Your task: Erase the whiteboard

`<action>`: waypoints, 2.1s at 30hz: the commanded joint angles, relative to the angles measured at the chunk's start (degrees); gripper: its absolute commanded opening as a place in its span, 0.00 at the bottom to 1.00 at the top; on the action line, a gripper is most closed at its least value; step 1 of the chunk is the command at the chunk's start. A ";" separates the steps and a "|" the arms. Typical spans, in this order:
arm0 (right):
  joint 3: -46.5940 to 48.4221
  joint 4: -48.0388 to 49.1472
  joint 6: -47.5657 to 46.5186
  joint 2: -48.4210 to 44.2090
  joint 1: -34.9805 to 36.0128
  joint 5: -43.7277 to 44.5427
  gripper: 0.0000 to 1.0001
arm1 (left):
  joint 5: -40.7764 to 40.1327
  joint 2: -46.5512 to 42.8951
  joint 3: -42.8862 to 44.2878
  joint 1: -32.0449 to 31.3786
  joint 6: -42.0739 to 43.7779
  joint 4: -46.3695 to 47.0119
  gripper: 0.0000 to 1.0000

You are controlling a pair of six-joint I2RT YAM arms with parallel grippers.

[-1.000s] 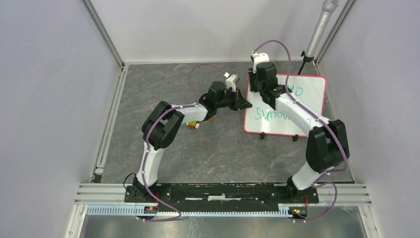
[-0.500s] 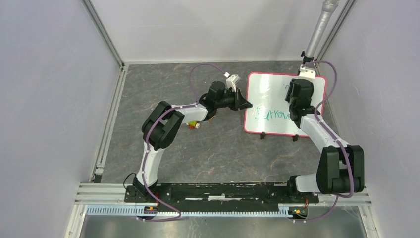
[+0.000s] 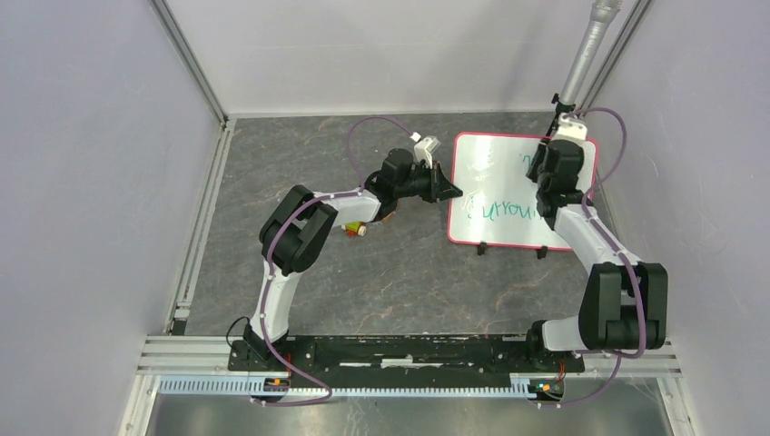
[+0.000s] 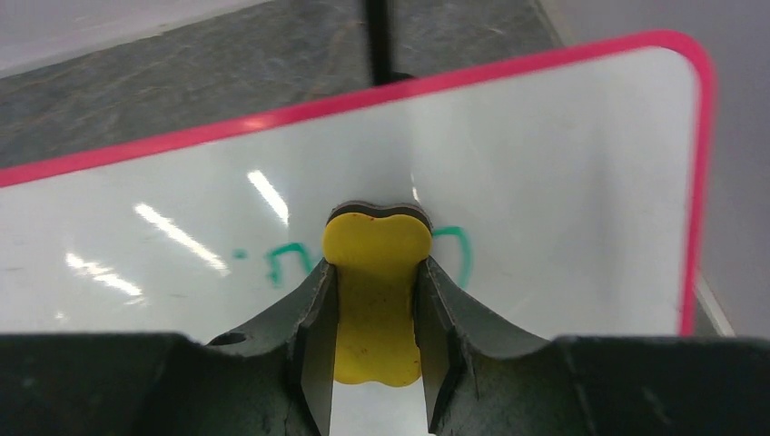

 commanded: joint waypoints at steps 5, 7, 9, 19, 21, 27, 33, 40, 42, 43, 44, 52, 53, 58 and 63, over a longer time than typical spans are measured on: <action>6.92 0.92 4.45 5.89 9.55 -4.30 0.38 | -12.98 2.31 -1.68 0.35 10.09 -7.86 0.02; 6.80 0.92 5.86 6.18 8.82 -3.86 0.38 | -13.02 2.30 -1.70 0.35 10.06 -7.90 0.02; 6.28 0.43 6.66 6.09 7.23 -3.64 0.38 | -12.96 2.34 -1.70 0.35 10.16 -7.86 0.02; -1.95 0.70 7.33 3.15 -6.88 -5.92 0.38 | -12.76 2.36 -1.57 0.35 10.30 -7.86 0.02; -2.59 0.53 6.88 2.54 -8.29 -5.74 0.38 | -12.68 2.34 -1.57 0.35 10.35 -7.90 0.02; -2.19 0.91 6.60 1.43 -7.23 -6.73 0.38 | -12.80 2.34 -1.55 0.27 10.40 -7.94 0.02; 2.41 0.44 7.08 2.87 2.70 -5.24 0.38 | -13.03 2.48 -1.24 0.18 10.41 -8.38 0.02; 6.51 -0.25 7.57 5.80 5.95 -4.14 0.38 | -13.07 2.60 -1.00 0.18 10.43 -8.74 0.02; 5.80 -0.35 7.60 5.71 3.99 -4.23 0.38 | -13.11 2.60 -0.98 0.18 10.42 -8.79 0.02; 4.78 -0.03 7.90 5.35 2.57 -5.21 0.38 | -13.06 2.60 -1.00 0.18 10.46 -8.82 0.02; 3.81 0.43 8.40 5.04 0.34 -6.39 0.38 | -13.04 2.60 -0.92 0.18 10.48 -8.87 0.02; -5.60 1.39 8.37 2.10 -12.26 -8.46 0.38 | -12.89 2.60 -0.90 0.09 10.65 -8.91 0.02; -5.93 1.43 7.84 1.92 -12.51 -8.26 0.38 | -12.94 2.61 -0.91 0.09 10.74 -8.91 0.02; -4.75 1.26 6.69 1.22 -10.97 -8.08 0.38 | -13.00 2.67 -0.82 0.09 10.72 -8.91 0.02; -2.04 0.19 6.21 0.90 -2.26 -5.53 0.38 | -13.20 2.60 -0.82 0.00 10.77 -9.01 0.02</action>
